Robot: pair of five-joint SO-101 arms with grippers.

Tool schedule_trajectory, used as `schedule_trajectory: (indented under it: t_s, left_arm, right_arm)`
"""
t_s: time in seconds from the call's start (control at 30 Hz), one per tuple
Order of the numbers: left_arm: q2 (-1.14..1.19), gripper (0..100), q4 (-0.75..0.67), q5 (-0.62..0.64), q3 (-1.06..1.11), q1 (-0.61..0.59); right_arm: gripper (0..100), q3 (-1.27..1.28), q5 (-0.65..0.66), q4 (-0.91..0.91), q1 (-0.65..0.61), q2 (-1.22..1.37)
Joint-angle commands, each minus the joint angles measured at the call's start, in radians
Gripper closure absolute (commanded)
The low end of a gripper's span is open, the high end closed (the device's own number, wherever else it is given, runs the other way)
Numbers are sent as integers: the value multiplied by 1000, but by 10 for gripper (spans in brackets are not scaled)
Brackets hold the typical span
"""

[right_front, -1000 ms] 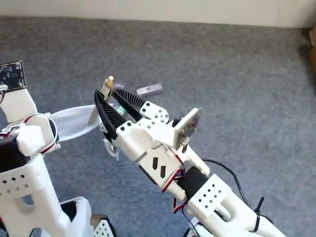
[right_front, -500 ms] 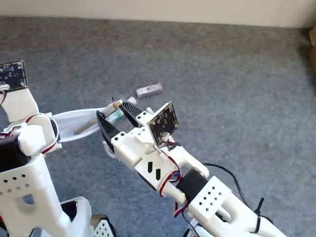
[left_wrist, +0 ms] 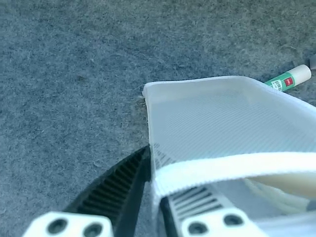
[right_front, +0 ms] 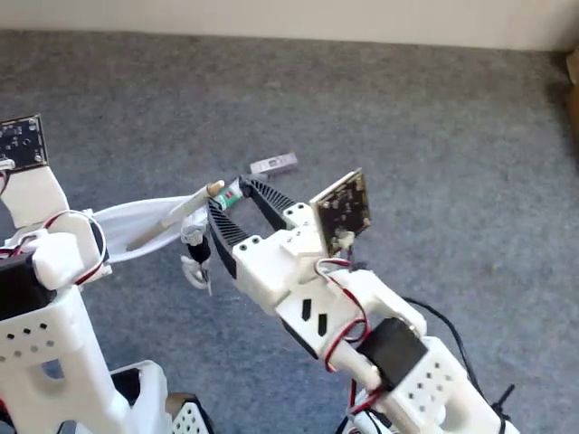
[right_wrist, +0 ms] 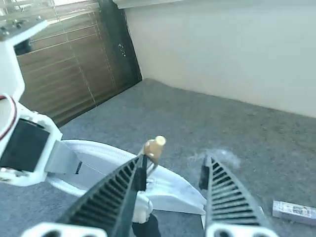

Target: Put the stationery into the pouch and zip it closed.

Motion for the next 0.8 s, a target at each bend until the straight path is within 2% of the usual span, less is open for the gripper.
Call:
schedule_trajectory:
  t_s: [0.0,0.3,0.4,0.5,0.6,0.77]
  left_arm:
    - [24,994,-18,9,-2,25]
    - [25,994,-11,9,-87,25]
    - [27,994,12,9,-163,25]
    - [28,994,57,8,-229,65]
    - [28,994,71,8,-243,133]
    - [110,994,74,8,-249,203]
  right_arm:
    - [832,-113,-15,101,19,-68]
    - [832,-139,-15,321,47,-202]
    - [832,-134,-17,372,170,-220]
    - [832,-119,-20,381,361,-220]
    - [832,-38,-98,406,524,-220]
    - [832,191,-115,389,645,-220]
